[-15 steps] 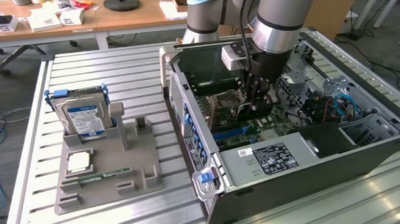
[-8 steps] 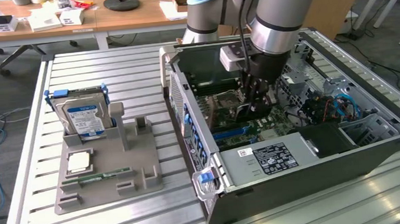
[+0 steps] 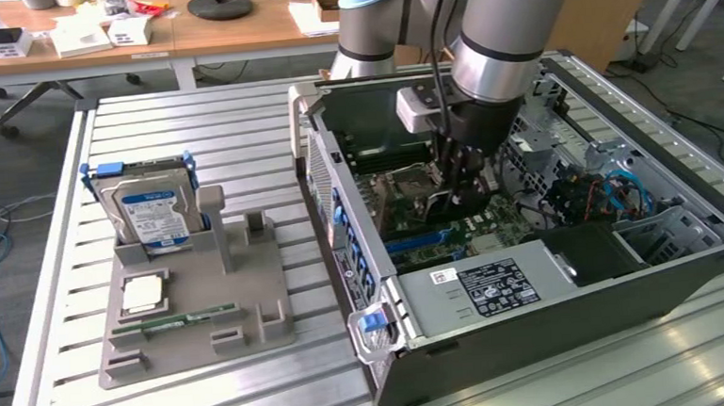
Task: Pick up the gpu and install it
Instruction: 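Insert the gpu into the slot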
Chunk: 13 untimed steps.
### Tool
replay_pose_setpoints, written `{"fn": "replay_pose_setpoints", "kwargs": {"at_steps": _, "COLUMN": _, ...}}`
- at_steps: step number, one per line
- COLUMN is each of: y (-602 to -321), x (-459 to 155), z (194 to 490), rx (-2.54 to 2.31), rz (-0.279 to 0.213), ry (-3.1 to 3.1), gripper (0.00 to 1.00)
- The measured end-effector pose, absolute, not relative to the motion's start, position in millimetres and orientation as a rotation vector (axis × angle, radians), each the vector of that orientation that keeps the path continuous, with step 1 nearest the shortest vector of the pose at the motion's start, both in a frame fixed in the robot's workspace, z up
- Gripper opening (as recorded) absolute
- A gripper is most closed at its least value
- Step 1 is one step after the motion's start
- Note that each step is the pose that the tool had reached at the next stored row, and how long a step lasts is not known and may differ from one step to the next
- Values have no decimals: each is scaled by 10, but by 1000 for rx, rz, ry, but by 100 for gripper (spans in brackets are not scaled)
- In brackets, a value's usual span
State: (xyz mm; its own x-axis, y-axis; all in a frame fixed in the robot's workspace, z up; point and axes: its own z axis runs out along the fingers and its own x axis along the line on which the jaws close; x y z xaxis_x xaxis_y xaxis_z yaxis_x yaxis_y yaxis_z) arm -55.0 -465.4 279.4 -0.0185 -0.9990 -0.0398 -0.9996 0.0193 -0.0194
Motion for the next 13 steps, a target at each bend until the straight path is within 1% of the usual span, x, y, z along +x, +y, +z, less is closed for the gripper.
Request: {"fn": "replay_pose_setpoints", "kwargs": {"at_steps": 13, "y": -4653, "x": -588, "z": 2771, "rx": -2171, "rz": 22, "ry": 2212, "gripper": 26}}
